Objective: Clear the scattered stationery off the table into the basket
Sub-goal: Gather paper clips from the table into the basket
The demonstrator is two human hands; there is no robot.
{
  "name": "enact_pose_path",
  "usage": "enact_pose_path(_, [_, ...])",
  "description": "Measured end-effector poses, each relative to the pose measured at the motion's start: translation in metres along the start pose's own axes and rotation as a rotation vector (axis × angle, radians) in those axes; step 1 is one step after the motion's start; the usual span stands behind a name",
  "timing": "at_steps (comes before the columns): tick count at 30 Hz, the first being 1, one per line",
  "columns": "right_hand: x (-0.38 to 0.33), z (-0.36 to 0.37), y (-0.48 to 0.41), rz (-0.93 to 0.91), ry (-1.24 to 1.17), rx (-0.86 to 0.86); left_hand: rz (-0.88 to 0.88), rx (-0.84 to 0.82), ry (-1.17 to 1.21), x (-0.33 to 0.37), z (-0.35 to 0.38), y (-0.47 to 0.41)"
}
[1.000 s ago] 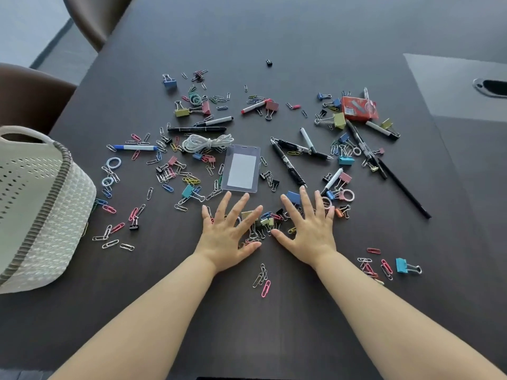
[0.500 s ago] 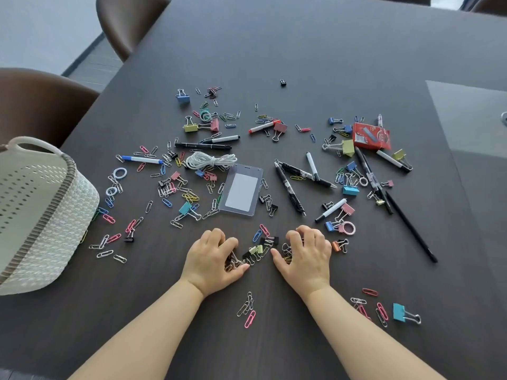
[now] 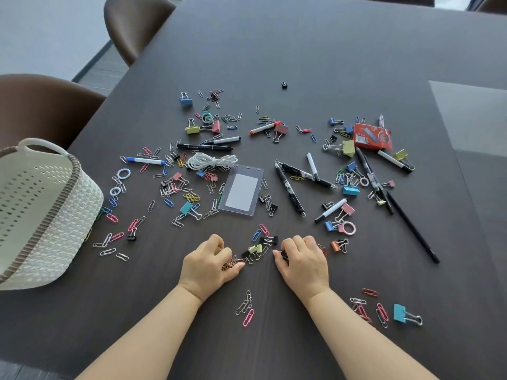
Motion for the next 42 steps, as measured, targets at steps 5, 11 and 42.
enact_pose_path(5, [-0.001, -0.001, 0.001, 0.04, 0.04, -0.008, 0.032, 0.057, -0.022, 0.001, -0.002, 0.003])
enact_pose_path(11, [-0.001, -0.001, -0.001, 0.032, 0.004, -0.041, 0.027, 0.052, -0.038, 0.001, -0.001, 0.003])
enact_pose_path(42, [-0.256, -0.106, -0.156, -0.003, -0.951, -0.131, -0.384, 0.319, 0.052, -0.195, -0.241, 0.029])
Point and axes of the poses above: each hand's wrist, its own y-axis away from the middle knuckle, its own z-axis out of the palm, x = y × z, the point moved 4 cm from there along -y, towards the middle knuckle, and after that the axes turned 8 degrees about -x, right-handed, at the moved point
